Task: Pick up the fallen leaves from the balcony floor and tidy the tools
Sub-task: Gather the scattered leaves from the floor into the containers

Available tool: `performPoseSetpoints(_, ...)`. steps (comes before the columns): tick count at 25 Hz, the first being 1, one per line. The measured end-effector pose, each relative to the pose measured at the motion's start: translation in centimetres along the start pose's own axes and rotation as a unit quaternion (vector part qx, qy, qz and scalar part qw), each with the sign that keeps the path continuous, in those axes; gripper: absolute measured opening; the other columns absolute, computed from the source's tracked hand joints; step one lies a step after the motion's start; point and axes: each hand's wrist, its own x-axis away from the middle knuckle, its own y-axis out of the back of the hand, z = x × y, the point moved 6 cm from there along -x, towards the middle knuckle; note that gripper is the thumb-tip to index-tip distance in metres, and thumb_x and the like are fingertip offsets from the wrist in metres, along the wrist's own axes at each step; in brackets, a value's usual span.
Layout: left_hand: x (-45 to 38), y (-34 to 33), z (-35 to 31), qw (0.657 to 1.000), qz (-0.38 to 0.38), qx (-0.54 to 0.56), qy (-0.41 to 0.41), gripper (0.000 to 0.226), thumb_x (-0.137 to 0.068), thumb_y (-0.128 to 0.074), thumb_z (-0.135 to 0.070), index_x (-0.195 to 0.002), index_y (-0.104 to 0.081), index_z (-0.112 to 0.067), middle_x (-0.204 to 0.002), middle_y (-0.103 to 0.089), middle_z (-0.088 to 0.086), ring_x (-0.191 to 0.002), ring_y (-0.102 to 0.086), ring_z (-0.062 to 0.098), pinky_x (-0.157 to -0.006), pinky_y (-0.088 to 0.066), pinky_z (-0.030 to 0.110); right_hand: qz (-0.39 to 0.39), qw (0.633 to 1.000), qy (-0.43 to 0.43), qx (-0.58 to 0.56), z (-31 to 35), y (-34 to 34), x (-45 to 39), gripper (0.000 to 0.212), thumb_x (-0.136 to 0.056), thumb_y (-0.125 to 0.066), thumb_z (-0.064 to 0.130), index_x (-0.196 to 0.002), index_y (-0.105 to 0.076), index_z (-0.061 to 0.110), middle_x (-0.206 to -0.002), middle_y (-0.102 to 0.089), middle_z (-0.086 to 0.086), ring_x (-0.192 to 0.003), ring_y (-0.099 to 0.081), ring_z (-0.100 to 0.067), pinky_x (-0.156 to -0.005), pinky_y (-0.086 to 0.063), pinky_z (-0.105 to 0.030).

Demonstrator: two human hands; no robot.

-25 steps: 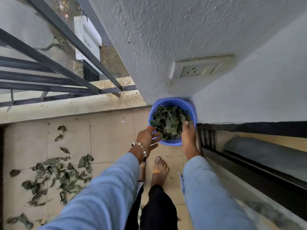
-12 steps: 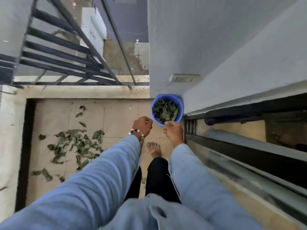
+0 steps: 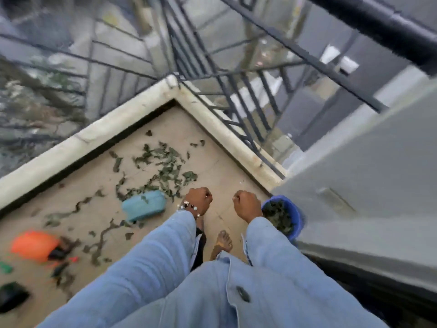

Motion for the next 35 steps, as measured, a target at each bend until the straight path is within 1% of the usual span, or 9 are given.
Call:
performPoseSetpoints(5,4.7,4.4,10.6,0.986,-0.074,0.049,0.138,0.023,-0.095,-0.049,-0.024,-0.108,-0.065,-0.016,-0.11,-0.066,0.013,-0.102,-0.061,0.033,-0.079,-0.048,0.037,0.081,0.972,0.174,0.137,12.6,-2.7,-1.2,0.025,-0.096,-0.044,0.024,-0.104,-0.065,0.013,-0.11,-0.066,-0.011,-0.108,-0.055,-0.034,-0.089,-0.046,-0.04)
performPoseSetpoints(9,10.6,6.3,20.3,0.956,-0.127,0.09,0.247,0.027,-0.096,-0.044,-0.024,-0.113,-0.063,-0.016,-0.117,-0.063,0.013,-0.105,-0.06,0.034,-0.088,-0.05,0.042,0.128,0.91,0.324,0.224,24.1,-6.9,0.4,0.024,-0.096,-0.044,0.022,-0.09,-0.06,0.006,-0.103,-0.064,-0.021,-0.1,-0.058,-0.037,-0.08,-0.045,-0.038)
performPoseSetpoints(14,18.3,7.1,30.0,0.909,-0.17,0.12,0.362,0.026,-0.095,-0.043,-0.02,-0.113,-0.062,-0.017,-0.116,-0.065,0.01,-0.107,-0.061,0.031,-0.089,-0.05,0.041,0.121,0.828,0.466,0.289,36.1,-14.0,4.7,0.028,-0.096,-0.045,0.026,-0.096,-0.065,0.006,-0.102,-0.066,-0.018,-0.101,-0.057,-0.037,-0.081,-0.044,-0.038)
performPoseSetpoints(17,22.4,6.5,35.1,0.879,-0.18,0.147,0.415,0.025,-0.095,-0.045,-0.02,-0.111,-0.064,-0.019,-0.115,-0.065,0.007,-0.107,-0.061,0.03,-0.086,-0.048,0.037,0.138,0.789,0.512,0.309,41.2,-19.4,7.7,0.027,-0.097,-0.041,0.026,-0.095,-0.063,0.011,-0.098,-0.066,-0.013,-0.099,-0.057,-0.034,-0.081,-0.042,-0.037)
performPoseSetpoints(20,27.4,6.0,39.7,0.856,-0.185,0.176,0.45,0.026,-0.094,-0.046,-0.019,-0.11,-0.067,-0.02,-0.114,-0.066,0.007,-0.105,-0.062,0.03,-0.086,-0.05,0.035,0.164,0.749,0.55,0.33,45.4,-25.4,11.0,0.026,-0.096,-0.041,0.024,-0.089,-0.062,0.009,-0.091,-0.066,-0.012,-0.091,-0.059,-0.035,-0.072,-0.041,-0.035)
performPoseSetpoints(25,36.7,2.2,46.8,0.765,-0.194,0.25,0.561,0.027,-0.094,-0.046,-0.017,-0.113,-0.065,-0.017,-0.116,-0.064,0.011,-0.106,-0.061,0.032,-0.089,-0.049,0.037,0.217,0.687,0.604,0.341,50.8,-34.1,18.4,0.029,-0.097,-0.041,0.026,-0.087,-0.062,0.009,-0.092,-0.066,-0.013,-0.091,-0.057,-0.037,-0.072,-0.039,-0.036)
performPoseSetpoints(28,38.9,1.5,48.8,0.73,-0.203,0.302,0.579,0.027,-0.095,-0.044,-0.014,-0.113,-0.063,-0.014,-0.116,-0.064,0.014,-0.106,-0.061,0.036,-0.092,-0.049,0.044,0.219,0.667,0.622,0.347,53.4,-37.0,20.7,0.031,-0.097,-0.04,0.03,-0.092,-0.064,0.01,-0.098,-0.066,-0.014,-0.097,-0.057,-0.036,-0.075,-0.041,-0.036)
performPoseSetpoints(30,39.6,1.7,50.5,0.72,-0.215,0.327,0.573,0.027,-0.094,-0.044,-0.014,-0.114,-0.062,-0.014,-0.116,-0.063,0.016,-0.106,-0.06,0.037,-0.094,-0.048,0.045,0.224,0.649,0.632,0.36,55.3,-39.4,21.9,0.031,-0.097,-0.041,0.03,-0.096,-0.064,0.009,-0.102,-0.065,-0.016,-0.1,-0.056,-0.037,-0.078,-0.043,-0.038)
performPoseSetpoints(35,42.3,2.8,58.4,0.714,-0.201,0.338,0.579,0.026,-0.096,-0.045,-0.016,-0.116,-0.061,-0.014,-0.119,-0.062,0.014,-0.11,-0.058,0.034,-0.094,-0.048,0.043,0.231,0.595,0.66,0.397,60.9,-46.8,24.9,0.027,-0.096,-0.044,0.026,-0.1,-0.065,0.008,-0.099,-0.065,-0.016,-0.094,-0.06,-0.037,-0.067,-0.039,-0.035)
